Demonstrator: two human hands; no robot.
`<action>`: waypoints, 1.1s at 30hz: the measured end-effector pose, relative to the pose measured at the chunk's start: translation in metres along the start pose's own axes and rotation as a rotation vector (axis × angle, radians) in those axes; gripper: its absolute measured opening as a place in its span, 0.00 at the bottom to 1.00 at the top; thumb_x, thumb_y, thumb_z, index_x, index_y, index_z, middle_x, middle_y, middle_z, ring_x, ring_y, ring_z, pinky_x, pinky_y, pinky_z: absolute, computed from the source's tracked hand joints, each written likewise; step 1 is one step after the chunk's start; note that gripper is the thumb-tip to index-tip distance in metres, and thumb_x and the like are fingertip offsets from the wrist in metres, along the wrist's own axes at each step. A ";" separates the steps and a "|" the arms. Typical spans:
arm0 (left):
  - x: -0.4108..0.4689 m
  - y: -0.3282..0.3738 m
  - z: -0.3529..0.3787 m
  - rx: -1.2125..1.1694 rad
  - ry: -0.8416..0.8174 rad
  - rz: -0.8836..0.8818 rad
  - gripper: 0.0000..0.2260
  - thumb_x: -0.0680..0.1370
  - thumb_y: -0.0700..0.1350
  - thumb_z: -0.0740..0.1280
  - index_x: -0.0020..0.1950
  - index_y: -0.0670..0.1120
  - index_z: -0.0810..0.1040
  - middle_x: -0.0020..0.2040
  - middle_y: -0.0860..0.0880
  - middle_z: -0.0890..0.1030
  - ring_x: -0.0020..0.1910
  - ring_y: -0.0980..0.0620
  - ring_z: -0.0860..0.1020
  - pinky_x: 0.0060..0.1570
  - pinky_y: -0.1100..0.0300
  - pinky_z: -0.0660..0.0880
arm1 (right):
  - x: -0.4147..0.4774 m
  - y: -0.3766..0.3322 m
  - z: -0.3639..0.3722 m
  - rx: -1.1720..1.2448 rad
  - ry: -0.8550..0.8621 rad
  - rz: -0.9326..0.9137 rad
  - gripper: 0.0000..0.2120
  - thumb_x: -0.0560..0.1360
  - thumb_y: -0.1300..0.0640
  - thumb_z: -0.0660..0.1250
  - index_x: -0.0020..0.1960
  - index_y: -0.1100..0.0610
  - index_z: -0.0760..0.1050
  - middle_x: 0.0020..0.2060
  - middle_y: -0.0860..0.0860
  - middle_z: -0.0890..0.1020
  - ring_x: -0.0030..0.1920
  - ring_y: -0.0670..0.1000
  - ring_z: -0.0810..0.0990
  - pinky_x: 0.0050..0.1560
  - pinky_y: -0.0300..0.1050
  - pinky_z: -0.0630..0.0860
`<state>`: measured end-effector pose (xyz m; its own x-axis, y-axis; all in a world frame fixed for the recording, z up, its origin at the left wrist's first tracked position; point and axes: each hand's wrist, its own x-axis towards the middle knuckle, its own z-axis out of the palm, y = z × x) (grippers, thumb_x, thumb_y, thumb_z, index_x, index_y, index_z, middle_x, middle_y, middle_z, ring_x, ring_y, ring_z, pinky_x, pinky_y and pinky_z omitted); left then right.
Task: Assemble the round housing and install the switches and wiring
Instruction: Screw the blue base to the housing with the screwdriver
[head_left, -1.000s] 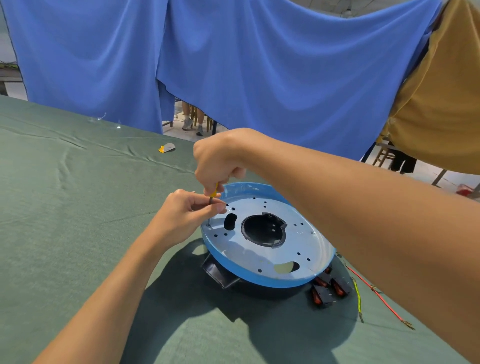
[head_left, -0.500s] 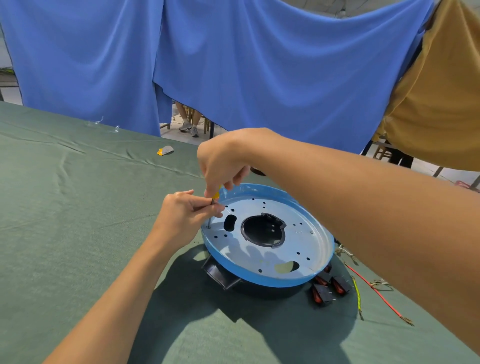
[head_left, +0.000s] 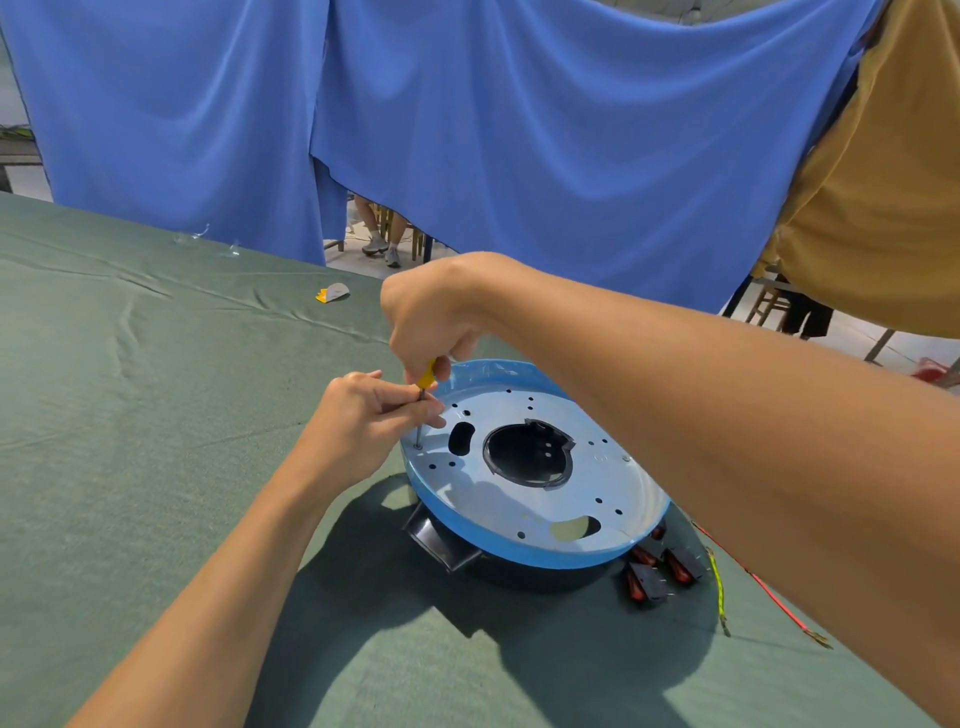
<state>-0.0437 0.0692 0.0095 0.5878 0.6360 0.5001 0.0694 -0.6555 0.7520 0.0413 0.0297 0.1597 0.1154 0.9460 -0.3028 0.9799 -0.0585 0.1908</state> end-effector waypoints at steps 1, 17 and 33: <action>0.000 0.000 0.000 -0.003 -0.007 0.000 0.07 0.76 0.40 0.71 0.42 0.49 0.87 0.44 0.54 0.86 0.53 0.57 0.82 0.73 0.53 0.59 | 0.001 -0.001 0.000 0.007 -0.028 0.027 0.06 0.77 0.59 0.66 0.44 0.60 0.79 0.35 0.51 0.77 0.28 0.49 0.67 0.24 0.34 0.65; -0.001 0.003 -0.001 -0.023 -0.032 -0.016 0.06 0.77 0.40 0.71 0.43 0.47 0.87 0.44 0.52 0.86 0.53 0.54 0.82 0.73 0.49 0.60 | -0.013 0.004 -0.007 -0.126 -0.004 -0.079 0.04 0.74 0.51 0.71 0.43 0.48 0.77 0.38 0.49 0.83 0.34 0.48 0.80 0.34 0.40 0.77; -0.001 0.000 -0.001 -0.074 -0.056 -0.067 0.07 0.77 0.44 0.70 0.43 0.55 0.86 0.43 0.46 0.87 0.44 0.52 0.81 0.60 0.49 0.71 | -0.006 0.003 0.003 -0.246 0.125 -0.187 0.15 0.75 0.52 0.69 0.33 0.56 0.72 0.29 0.47 0.73 0.38 0.53 0.75 0.33 0.44 0.71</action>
<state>-0.0453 0.0694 0.0095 0.6277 0.6527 0.4243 0.0515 -0.5787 0.8139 0.0439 0.0227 0.1590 -0.0985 0.9659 -0.2394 0.9118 0.1839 0.3670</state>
